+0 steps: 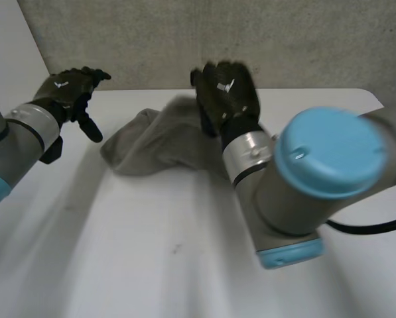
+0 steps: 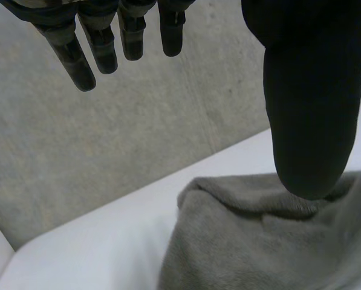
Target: Fold the laundry
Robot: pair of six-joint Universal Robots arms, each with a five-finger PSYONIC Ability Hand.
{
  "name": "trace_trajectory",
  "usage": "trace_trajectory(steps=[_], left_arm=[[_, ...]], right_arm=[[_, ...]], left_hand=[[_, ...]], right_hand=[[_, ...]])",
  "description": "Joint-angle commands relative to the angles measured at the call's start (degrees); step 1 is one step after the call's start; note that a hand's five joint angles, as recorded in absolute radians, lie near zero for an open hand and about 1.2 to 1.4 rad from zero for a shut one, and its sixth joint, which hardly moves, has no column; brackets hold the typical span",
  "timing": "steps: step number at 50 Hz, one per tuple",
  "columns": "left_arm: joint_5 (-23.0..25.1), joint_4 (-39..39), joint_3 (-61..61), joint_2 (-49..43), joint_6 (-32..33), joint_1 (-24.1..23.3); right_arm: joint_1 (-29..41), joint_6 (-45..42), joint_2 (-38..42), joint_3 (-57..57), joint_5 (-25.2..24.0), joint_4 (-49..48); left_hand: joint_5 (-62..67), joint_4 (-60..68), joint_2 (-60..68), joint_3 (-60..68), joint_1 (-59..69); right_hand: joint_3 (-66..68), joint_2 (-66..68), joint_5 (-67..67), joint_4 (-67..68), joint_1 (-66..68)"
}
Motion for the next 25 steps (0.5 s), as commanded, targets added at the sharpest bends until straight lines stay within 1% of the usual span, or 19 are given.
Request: trace_trajectory(steps=[1,3,5,6,8,9,11,12,13,17,25], left_arm=[[2.45,1.71,-0.85,-3.47,-0.27,-0.14],[3.41,2.15,-1.2,-4.26,-0.36,-0.23],[5.51,3.03,-1.64,-6.18,-0.45,-0.23],[5.52,3.03,-1.64,-6.19,-0.45,-0.23],[8.15,3.12,-1.81,-8.29,-0.36,-0.32],[8.16,3.12,-1.81,-8.3,-0.36,-0.32],[11.13,3.12,-1.9,-10.49,-0.19,-0.41],[11.15,3.12,-1.9,-10.5,-0.19,-0.41],[12.54,3.12,-1.9,-11.46,-0.01,-0.41],[13.43,3.3,-2.08,-12.87,0.16,-0.41],[13.26,7.25,-1.99,-15.51,-0.01,-0.23]], right_arm=[[-1.89,0.03,-4.42,0.89,-4.02,7.84],[-2.94,0.12,-6.34,1.06,-4.46,10.73],[-3.46,0.12,-7.83,1.41,-4.55,11.78],[-3.47,0.12,-7.85,1.42,-4.55,11.79],[-4.17,0.12,-10.21,2.82,-4.81,12.49],[-4.17,0.12,-10.22,2.82,-4.81,12.5],[-4.43,0.03,-11.88,3.87,-4.81,12.58],[-4.43,0.03,-11.89,3.88,-4.81,12.58],[-4.52,0.03,-12.85,4.31,-4.81,12.58],[-5.05,0.03,-14.53,5.02,-4.81,12.58],[-5.84,0.12,-18.22,6.87,-4.64,13.11]], left_hand=[[-0.6,0.89,0.91,0.87,0.73],[-0.6,0.89,0.91,0.87,0.73],[-0.6,0.89,0.91,0.87,0.73],[-0.6,0.89,0.91,0.87,0.73],[-0.6,0.89,0.91,0.87,0.73],[-0.6,0.89,0.91,0.87,0.73],[-0.44,1.05,1.08,1.03,0.9],[-0.44,1.05,1.08,1.04,0.9],[-0.27,1.22,1.24,1.2,1.07],[-0.1,1.39,1.41,1.37,1.24],[0.57,2.06,2.09,2.05,1.91]], right_hand=[[12.29,12.52,14.42,11.98,23.72],[12.29,12.52,14.42,11.98,23.72],[12.29,12.52,14.42,11.98,23.72],[12.29,12.52,14.42,11.98,23.72],[12.29,12.52,14.42,11.98,23.72],[12.29,12.52,14.42,11.98,23.72],[12.29,12.52,14.42,11.98,23.72],[12.29,12.52,14.42,11.98,23.72],[12.29,12.52,14.42,11.98,23.72],[12.29,12.52,14.42,11.98,23.72],[12.29,12.52,14.42,11.98,23.72]])
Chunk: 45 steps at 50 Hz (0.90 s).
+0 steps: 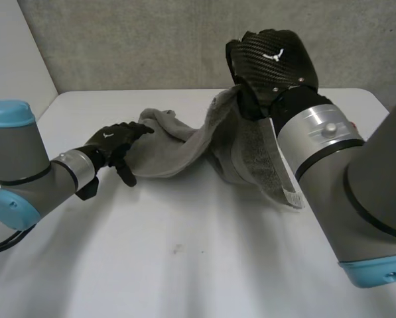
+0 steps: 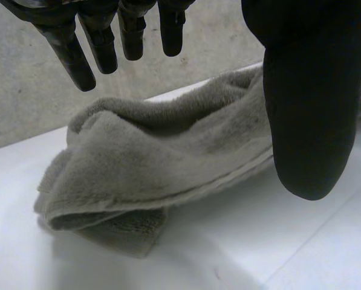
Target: Fold the laundry
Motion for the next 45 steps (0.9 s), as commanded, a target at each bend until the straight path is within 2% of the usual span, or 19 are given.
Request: trace_trajectory(steps=[1,10,19,27,29,30,32,33,34,35,37,41,45], left_arm=[[-0.52,4.65,-0.06,-2.75,-0.27,0.13],[-3.95,10.37,0.03,-7.93,-0.54,-0.04],[-5.1,11.0,0.47,-10.66,-0.54,-0.66],[-6.68,14.16,0.99,-11.02,-1.77,-1.19],[-8.34,16.96,1.17,-11.89,-2.99,-1.71],[-8.35,16.97,1.17,-11.89,-3.0,-1.71],[-10.01,19.77,1.17,-12.16,-4.92,-2.15],[-10.02,19.78,1.17,-12.16,-4.93,-2.15],[-10.54,20.74,1.17,-12.16,-6.5,-2.41],[-10.55,20.75,1.17,-12.16,-6.51,-2.42],[-10.81,20.84,1.17,-11.72,-9.92,-2.85],[-10.99,20.49,0.55,-10.05,-12.05,-3.74],[-11.07,18.74,-2.07,-2.61,-10.66,-3.82]], right_arm=[[-0.55,0.06,-4.16,2.17,0.15,0.49],[-0.55,0.14,-9.43,2.88,0.06,1.81],[-0.47,1.11,-13.92,2.7,0.06,3.13],[-0.38,1.46,-17.17,2.79,0.15,5.33],[-0.46,2.16,-18.49,2.79,0.15,6.82],[-0.47,2.17,-18.49,2.79,0.15,6.82],[-0.64,3.04,-19.54,2.87,0.24,8.05],[-0.64,3.04,-19.55,2.88,0.24,8.06],[-1.16,3.39,-19.81,3.05,0.24,8.4],[-2.04,3.48,-19.9,3.4,0.15,8.67],[-3.35,3.4,-19.99,3.84,-0.03,8.67],[-7.23,3.4,-19.99,4.19,-0.29,8.58],[-15.38,3.4,-19.11,3.5,-1.77,8.06]], left_hand=[[0.91,2.46,2.47,2.4,2.24],[2.09,3.64,3.66,3.58,3.42],[3.26,4.82,4.83,4.75,4.6],[19.41,20.97,20.98,20.9,20.75],[33.47,35.03,35.04,34.96,34.81],[33.54,35.1,35.11,35.03,34.88],[50.6,52.16,52.17,52.09,51.94],[50.7,52.25,52.27,52.19,52.03],[58.03,59.58,59.6,59.52,59.36],[58.1,59.66,59.67,59.59,59.44],[68.62,70.18,70.19,70.11,69.96],[68.68,70.23,70.24,70.17,70.01],[68.68,70.23,70.24,70.17,70.01]], right_hand=[[12.02,12.52,14.11,11.71,23.75],[12.02,12.52,14.11,11.71,23.75],[12.02,12.52,14.11,11.71,23.75],[12.02,12.52,14.11,11.71,23.75],[12.02,12.52,14.11,11.71,23.75],[12.02,12.52,14.11,11.71,23.75],[12.02,12.52,14.11,11.71,23.75],[12.02,12.52,14.11,11.71,23.75],[12.02,12.52,14.11,11.71,23.75],[12.02,12.52,14.11,11.71,23.75],[12.02,12.52,14.11,11.71,23.75],[12.02,12.52,14.11,11.71,23.75],[12.02,12.52,14.11,11.71,23.75]])
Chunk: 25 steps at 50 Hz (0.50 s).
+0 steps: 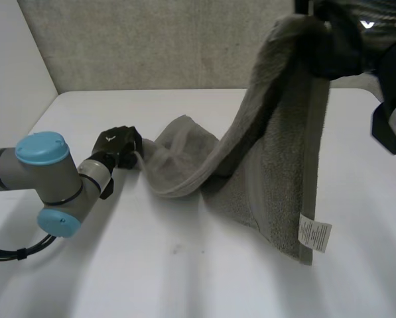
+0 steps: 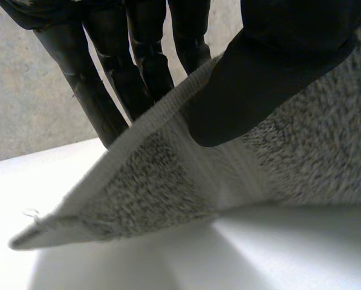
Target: Fold the laundry
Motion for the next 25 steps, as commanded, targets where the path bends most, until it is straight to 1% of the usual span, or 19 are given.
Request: trace_trajectory(steps=[1,3,4,6,7,8,9,11,12,14,15,16,17,18,19,21,22,24,25], left_arm=[[-0.18,-1.95,-2.9,8.22,-0.76,-0.65],[-0.18,-3.78,-6.04,15.65,3.18,0.31],[-0.18,-3.79,-6.06,15.69,3.2,0.32],[0.08,-5.8,-9.47,25.14,8.71,1.54],[0.08,-5.81,-9.49,25.18,8.73,1.55],[0.34,-6.86,-11.31,29.71,11.43,2.16],[0.35,-6.87,-11.33,29.75,11.46,2.16],[0.52,-9.84,-13.61,38.24,15.75,1.73],[0.52,-9.86,-13.62,38.28,15.77,1.72],[0.61,-11.97,-13.97,42.23,17.26,1.55],[0.61,-15.1,-14.23,46.59,18.48,1.55],[0.61,-15.13,-14.23,46.63,18.49,1.55],[0.7,-17.91,-14.41,49.33,19.1,1.46],[0.78,-20.64,-14.67,50.66,19.45,1.55],[0.79,-20.67,-14.67,50.67,19.46,1.55],[0.79,-27.14,-15.11,50.59,20.07,1.63],[0.79,-27.17,-15.11,50.58,20.07,1.64],[0.87,-33.21,-15.72,48.4,22.96,1.55],[0.87,-33.23,-15.73,48.39,22.97,1.55]], right_arm=[[-10.14,-0.02,0.93,-0.35,-1.68,-0.63],[-16.44,-0.02,3.02,-1.57,-6.58,-0.27],[-16.47,-0.02,3.04,-1.58,-6.6,-0.27],[-22.59,-0.37,6.97,-2.8,-11.94,1.03],[-22.62,-0.38,6.99,-2.81,-11.97,1.04],[-24.88,-0.72,8.56,-3.24,-14.14,2.87],[-24.91,-0.73,8.57,-3.25,-14.16,2.89],[-27.97,-1.6,12.07,-4.03,-18.1,7.44],[-27.98,-1.61,12.09,-4.04,-18.12,7.46],[-28.69,-4.14,15.76,-4.74,-19.78,10.61],[-28.69,-4.15,15.78,-4.74,-19.79,10.62],[-28.6,-6.85,17.43,-4.83,-19.88,12.1],[-28.6,-6.88,17.45,-4.83,-19.88,12.12],[-28.6,-11.23,18.75,-4.48,-19.88,14.03],[-28.6,-11.27,18.77,-4.48,-19.88,14.05],[-28.34,-20.89,20.43,-3.08,-19.44,18.42],[-28.34,-20.94,20.44,-3.07,-19.44,18.45],[-28.34,-28.73,23.15,-1.58,-19.08,21.86],[-28.34,-28.76,23.16,-1.58,-19.08,21.87]], left_hand=[[13.18,12.62,12.44,12.65,13.88],[13.18,12.62,12.44,12.65,13.88],[13.18,12.62,12.44,12.65,13.88],[13.18,12.62,12.44,12.65,13.88],[13.18,12.62,12.44,12.65,13.88],[13.18,12.62,12.44,12.65,13.88],[13.18,12.62,12.44,12.65,13.88],[13.18,12.62,12.44,12.65,13.88],[13.18,12.62,12.44,12.65,13.88],[13.18,12.62,12.44,12.65,13.88],[13.18,12.62,12.44,12.65,13.88],[13.18,12.62,12.44,12.65,13.88],[13.18,12.62,12.44,12.65,13.88],[13.18,12.62,12.44,12.65,13.88],[13.18,12.62,12.44,12.65,13.88],[13.18,12.62,12.44,12.65,13.88],[13.18,12.62,12.44,12.65,13.88],[13.18,12.62,12.44,12.65,13.88],[13.18,12.62,12.44,12.65,13.88]], right_hand=[[11.99,12.52,14.03,11.71,23.75],[11.99,12.52,14.03,11.71,23.75],[11.99,12.52,14.03,11.71,23.75],[11.99,12.52,14.03,11.71,23.75],[11.99,12.52,14.03,11.71,23.75],[11.99,12.52,14.03,11.71,23.75],[11.99,12.52,14.03,11.71,23.75],[11.99,12.52,14.03,11.71,23.75],[11.99,12.52,14.03,11.71,23.75],[11.99,12.52,14.03,11.71,23.75],[11.99,12.52,14.03,11.71,23.75],[11.99,12.52,14.03,11.71,23.75],[11.99,12.52,14.03,11.71,23.75],[11.99,12.52,14.03,11.71,23.75],[11.99,12.52,14.03,11.71,23.75],[11.99,12.52,14.03,11.71,23.75],[11.99,12.52,14.03,11.71,23.75],[11.99,12.52,14.03,11.71,23.75],[11.99,12.52,14.03,11.71,23.75]])
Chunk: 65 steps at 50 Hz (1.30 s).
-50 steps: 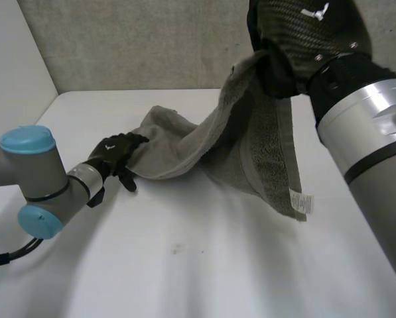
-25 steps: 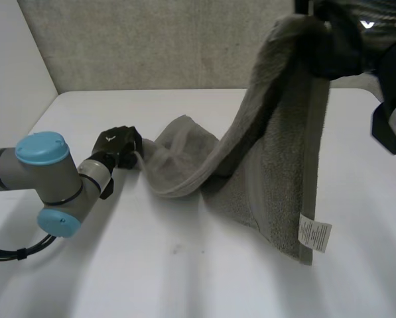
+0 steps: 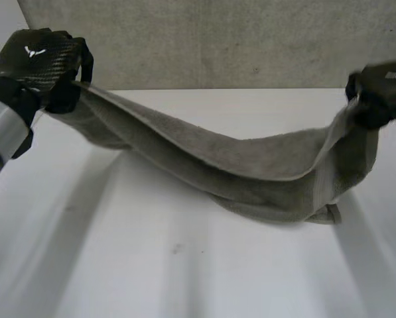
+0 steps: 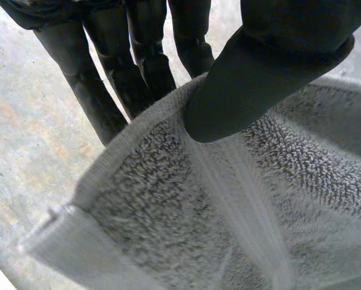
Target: Fold the laundry
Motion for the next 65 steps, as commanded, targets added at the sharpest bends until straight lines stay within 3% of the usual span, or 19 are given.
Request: trace_trajectory(steps=[1,5,7,10,15,19,20,21,23,24,26,31,32,40,42,49,54,59,65], left_arm=[[0.13,-15.24,-1.66,-2.96,5.67,-0.19],[0.13,-17.72,-3.42,-8.17,11.32,-0.28],[0.04,-18.25,-3.95,-15.42,16.13,-0.19],[-0.31,-18.25,-3.25,-19.5,18.0,-0.19],[-1.1,-18.25,9.36,-32.75,21.95,-0.54],[-1.54,-18.16,21.71,-36.55,21.78,-0.63],[-2.06,-17.99,29.2,-37.86,21.69,-0.72],[-2.07,-17.99,29.27,-37.87,21.69,-0.72],[-2.42,-14.67,45.63,-40.58,20.91,-1.15],[-2.42,-14.65,45.71,-40.6,20.9,-1.16],[-3.12,-5.47,59.53,-42.44,18.37,-1.6],[-4.35,7.38,63.9,-41.48,11.78,-1.51],[-4.35,7.41,63.9,-41.48,11.76,-1.51],[-4.62,8.12,47.91,-36.47,3.59,-1.51],[-4.53,8.38,38.98,-35.07,2.1,-1.42],[-4.62,9.87,19.03,-34.88,1.48,-0.98],[-4.62,13.46,4.43,-34.45,2.0,-0.72],[-4.62,15.49,-2.88,-31.47,2.18,-0.46],[-4.53,15.06,-7.9,-25.94,2.09,-0.1]], right_arm=[[0.62,-19.68,6.06,3.44,0.87,8.66],[0.71,-22.08,9.24,4.42,1.14,9.28],[0.71,-22.78,13.44,4.33,1.22,9.54],[0.8,-23.31,15.13,3.98,1.49,9.63],[5.62,-27.35,18.55,-3.28,4.9,8.14],[8.01,-25.85,20.84,-13.69,7.64,4.53],[8.53,-23.94,21.71,-19.26,9.21,1.05],[8.53,-23.92,21.72,-19.31,9.22,1.02],[8.8,-18.06,22.77,-29.29,11.32,-9.73],[8.8,-18.03,22.78,-29.33,11.33,-9.79],[8.8,-12.43,22.34,-33.89,12.99,-24.13],[8.88,-8.72,19.71,-32.25,16.16,-41.91],[8.89,-8.72,19.7,-32.23,16.17,-41.96],[8.97,-7.93,18.56,-22.74,11.77,-43.19],[8.8,-7.23,18.73,-18.37,6.61,-41.79],[8.36,-7.39,23.81,-9.84,-3.86,-30.65],[8.27,-11.07,28.66,-4.74,-5.54,-23.43],[6.61,-14.6,28.14,0.1,-5.2,-21.84],[5.46,-10.67,24.54,3.53,-3.88,-18.68]], left_hand=[[10.8,10.29,10.28,10.36,12.15],[10.8,10.29,10.28,10.36,12.15],[10.8,10.29,10.28,10.36,12.15],[10.8,10.29,10.28,10.36,12.15],[10.8,10.29,10.28,10.36,12.15],[10.8,10.29,10.28,10.36,12.15],[10.8,10.29,10.28,10.36,12.15],[10.8,10.29,10.28,10.36,12.15],[10.8,10.29,10.28,10.36,12.15],[10.8,10.29,10.28,10.36,12.15],[10.8,10.29,10.28,10.36,12.15],[10.8,10.29,10.28,10.36,12.15],[10.8,10.29,10.28,10.36,12.15],[10.8,10.29,10.28,10.36,12.15],[10.8,10.29,10.28,10.36,12.15],[10.8,10.29,10.28,10.36,12.15],[10.8,10.29,10.28,10.36,12.15],[10.8,10.29,10.28,10.36,12.15],[10.8,10.29,10.28,10.36,12.15]], right_hand=[[11.88,12.52,13.87,11.69,23.75],[11.88,12.52,13.87,11.69,23.75],[11.88,12.52,13.87,11.69,23.75],[11.88,12.52,13.87,11.69,23.75],[11.88,12.52,13.87,11.69,23.75],[11.88,12.52,13.87,11.69,23.75],[11.88,12.52,13.87,11.69,23.75],[11.88,12.52,13.87,11.69,23.75],[11.88,12.52,13.87,11.69,23.75],[11.88,12.52,13.87,11.69,23.75],[11.88,12.52,13.87,11.69,23.75],[11.88,12.52,13.87,11.69,23.75],[11.88,12.52,13.87,11.69,23.75],[11.88,12.52,13.87,11.69,23.75],[11.88,12.52,13.87,11.69,23.75],[11.88,12.52,13.87,11.69,23.75],[11.88,12.52,13.87,11.69,23.75],[11.88,12.52,13.87,11.69,23.75],[10.11,10.75,12.1,9.92,21.98]])
